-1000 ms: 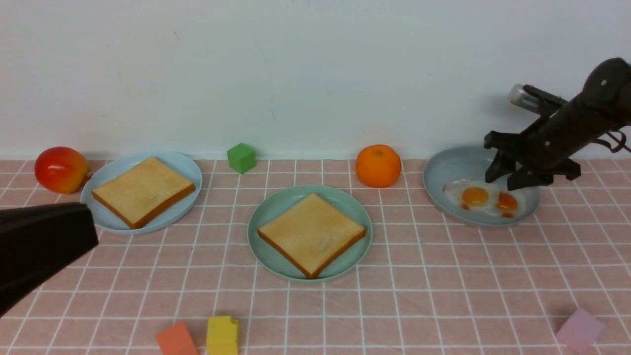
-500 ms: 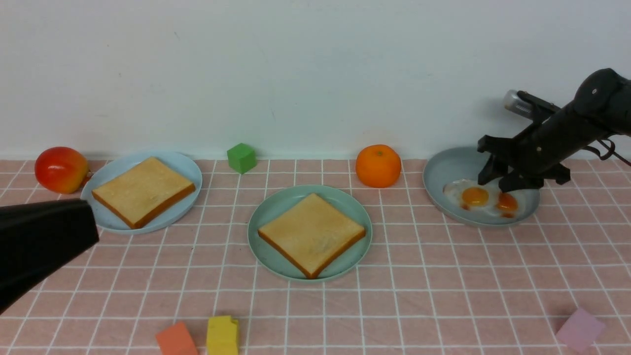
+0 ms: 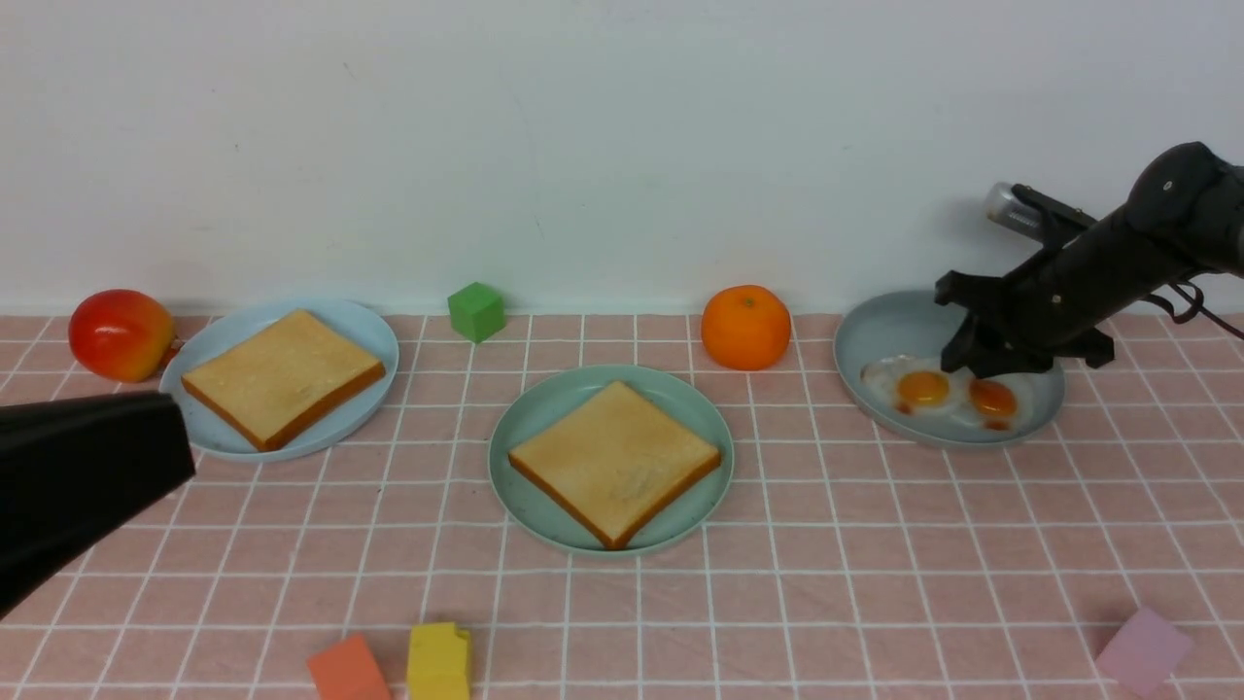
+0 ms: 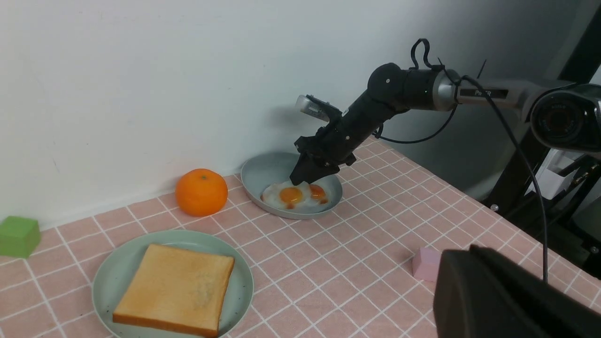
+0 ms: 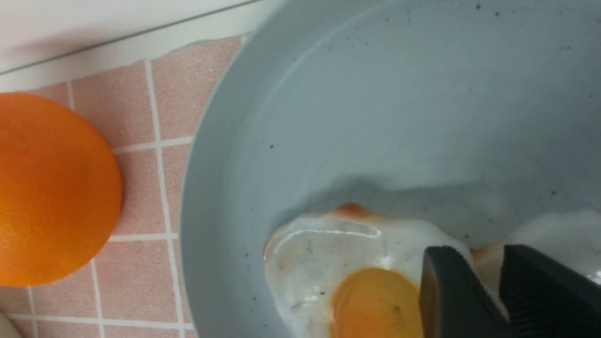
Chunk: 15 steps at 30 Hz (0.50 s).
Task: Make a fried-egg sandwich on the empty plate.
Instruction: Use the right arm to grab a fried egg, then use the right arm to place the fried egg on the slice of bread in the middle
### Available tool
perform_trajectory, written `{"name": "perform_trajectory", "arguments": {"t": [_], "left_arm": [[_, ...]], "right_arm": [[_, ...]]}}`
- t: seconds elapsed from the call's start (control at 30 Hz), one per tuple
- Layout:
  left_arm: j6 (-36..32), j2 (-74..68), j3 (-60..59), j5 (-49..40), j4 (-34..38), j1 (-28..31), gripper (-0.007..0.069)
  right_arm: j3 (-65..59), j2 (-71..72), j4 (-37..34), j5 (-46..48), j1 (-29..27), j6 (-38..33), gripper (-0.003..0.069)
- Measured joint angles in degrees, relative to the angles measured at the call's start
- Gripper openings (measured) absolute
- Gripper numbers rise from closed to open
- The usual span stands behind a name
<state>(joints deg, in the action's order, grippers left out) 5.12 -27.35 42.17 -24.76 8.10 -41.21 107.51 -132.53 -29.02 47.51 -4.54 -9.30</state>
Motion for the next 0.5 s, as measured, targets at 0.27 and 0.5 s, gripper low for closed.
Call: {"name": "perform_trajectory", "arguments": {"t": [0.27, 0.5], "left_arm": [[0.00, 0.00, 0.00, -0.01, -0.05, 0.00, -0.0013], [0.00, 0.00, 0.00, -0.01, -2.00, 0.00, -0.0010]], "right_arm": [[0.11, 2.06, 0.20, 0.75, -0.45, -0.09, 0.0086], [0.11, 7.20, 0.47, 5.78, -1.81, -4.98, 0.0069]]}}
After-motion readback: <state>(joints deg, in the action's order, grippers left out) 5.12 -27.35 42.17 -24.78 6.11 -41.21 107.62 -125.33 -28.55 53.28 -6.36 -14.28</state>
